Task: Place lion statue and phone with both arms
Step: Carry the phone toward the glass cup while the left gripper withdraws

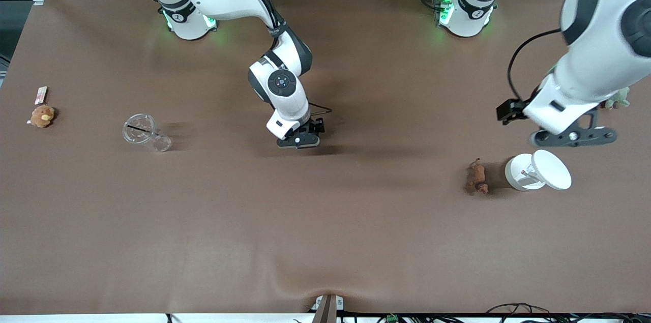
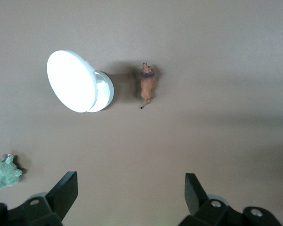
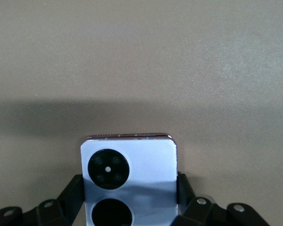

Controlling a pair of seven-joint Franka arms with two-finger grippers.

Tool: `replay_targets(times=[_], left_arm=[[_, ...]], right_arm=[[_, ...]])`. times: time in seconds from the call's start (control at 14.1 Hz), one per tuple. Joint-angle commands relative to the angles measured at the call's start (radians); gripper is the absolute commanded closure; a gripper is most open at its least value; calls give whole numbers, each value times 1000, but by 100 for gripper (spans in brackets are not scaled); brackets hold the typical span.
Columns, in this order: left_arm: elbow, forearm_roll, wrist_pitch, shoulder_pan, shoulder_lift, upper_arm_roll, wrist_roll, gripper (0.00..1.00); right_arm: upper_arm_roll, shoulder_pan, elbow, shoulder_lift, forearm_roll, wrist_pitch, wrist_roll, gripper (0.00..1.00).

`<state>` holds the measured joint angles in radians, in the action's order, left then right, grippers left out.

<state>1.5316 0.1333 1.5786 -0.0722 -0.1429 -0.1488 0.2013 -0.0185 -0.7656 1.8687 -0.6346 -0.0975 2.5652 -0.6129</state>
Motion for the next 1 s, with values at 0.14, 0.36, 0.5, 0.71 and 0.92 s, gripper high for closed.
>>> replay_targets(times=[0.14, 0.36, 0.5, 0.71, 0.92], left_arm=[[111, -70, 1, -31, 150, 98, -140, 0], [111, -77, -5, -23, 200, 98, -169, 0], [105, -77, -35, -24, 207, 97, -192, 0], [96, -77, -78, -24, 212, 97, -244, 0], [98, -83, -81, -24, 223, 97, -246, 0]], right_arm=[[-23, 64, -11, 131, 5, -232, 4, 100], [-23, 155, -5, 225, 5, -348, 22, 100], [-21, 215, 24, 263, 5, -390, 71, 100], [-23, 285, 105, 306, 7, -379, 87, 100], [-50, 345, 283, 384, 28, -269, 218, 100]])
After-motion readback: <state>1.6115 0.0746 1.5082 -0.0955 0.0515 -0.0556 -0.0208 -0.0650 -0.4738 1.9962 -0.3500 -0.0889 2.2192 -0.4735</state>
